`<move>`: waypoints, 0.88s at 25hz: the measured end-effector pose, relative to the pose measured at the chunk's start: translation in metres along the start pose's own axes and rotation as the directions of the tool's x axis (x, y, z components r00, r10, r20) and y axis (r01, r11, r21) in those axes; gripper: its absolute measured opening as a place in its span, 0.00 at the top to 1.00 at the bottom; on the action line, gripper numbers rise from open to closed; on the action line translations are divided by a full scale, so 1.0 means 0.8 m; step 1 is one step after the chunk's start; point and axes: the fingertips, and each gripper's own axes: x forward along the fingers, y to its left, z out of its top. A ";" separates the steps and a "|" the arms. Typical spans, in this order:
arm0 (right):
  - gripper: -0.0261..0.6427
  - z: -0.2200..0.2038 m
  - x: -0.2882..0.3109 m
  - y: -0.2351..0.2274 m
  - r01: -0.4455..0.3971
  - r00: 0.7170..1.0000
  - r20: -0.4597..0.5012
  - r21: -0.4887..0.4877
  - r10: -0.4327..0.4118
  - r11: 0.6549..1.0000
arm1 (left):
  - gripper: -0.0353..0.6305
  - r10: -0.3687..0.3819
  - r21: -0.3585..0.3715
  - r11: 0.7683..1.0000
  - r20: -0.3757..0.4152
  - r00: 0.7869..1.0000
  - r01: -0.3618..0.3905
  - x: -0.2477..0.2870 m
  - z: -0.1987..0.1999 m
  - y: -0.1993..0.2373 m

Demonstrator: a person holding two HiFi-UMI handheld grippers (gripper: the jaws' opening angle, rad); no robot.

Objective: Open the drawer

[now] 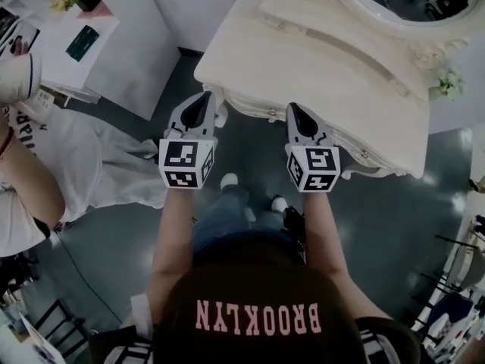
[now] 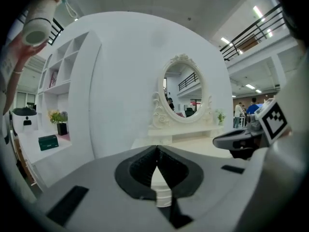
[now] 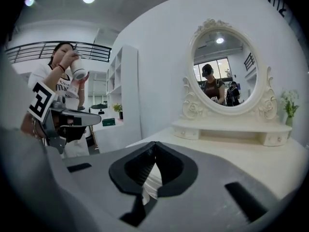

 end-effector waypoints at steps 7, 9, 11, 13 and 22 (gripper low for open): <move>0.96 -0.053 0.043 0.011 0.059 0.993 -0.102 0.031 -0.055 0.998 | 0.95 -0.086 -0.026 0.996 -0.044 0.995 0.085 0.039 -0.035 0.026; 0.96 -0.072 0.053 0.010 0.079 0.989 -0.133 0.048 -0.072 0.996 | 0.95 -0.112 -0.030 0.993 -0.062 0.992 0.110 0.049 -0.047 0.025; 0.96 -0.091 0.062 0.008 0.095 0.984 -0.158 0.076 -0.082 0.993 | 0.95 -0.135 -0.034 0.991 -0.077 0.988 0.133 0.059 -0.058 0.025; 0.96 -0.108 0.072 0.006 0.109 0.981 -0.172 0.117 -0.088 0.987 | 0.95 -0.154 -0.036 0.988 -0.090 0.984 0.151 0.069 -0.069 0.026; 0.96 -0.194 0.109 0.002 0.166 0.948 -0.300 0.173 -0.109 0.971 | 0.95 -0.197 -0.073 0.980 -0.163 0.967 0.188 0.099 -0.126 0.038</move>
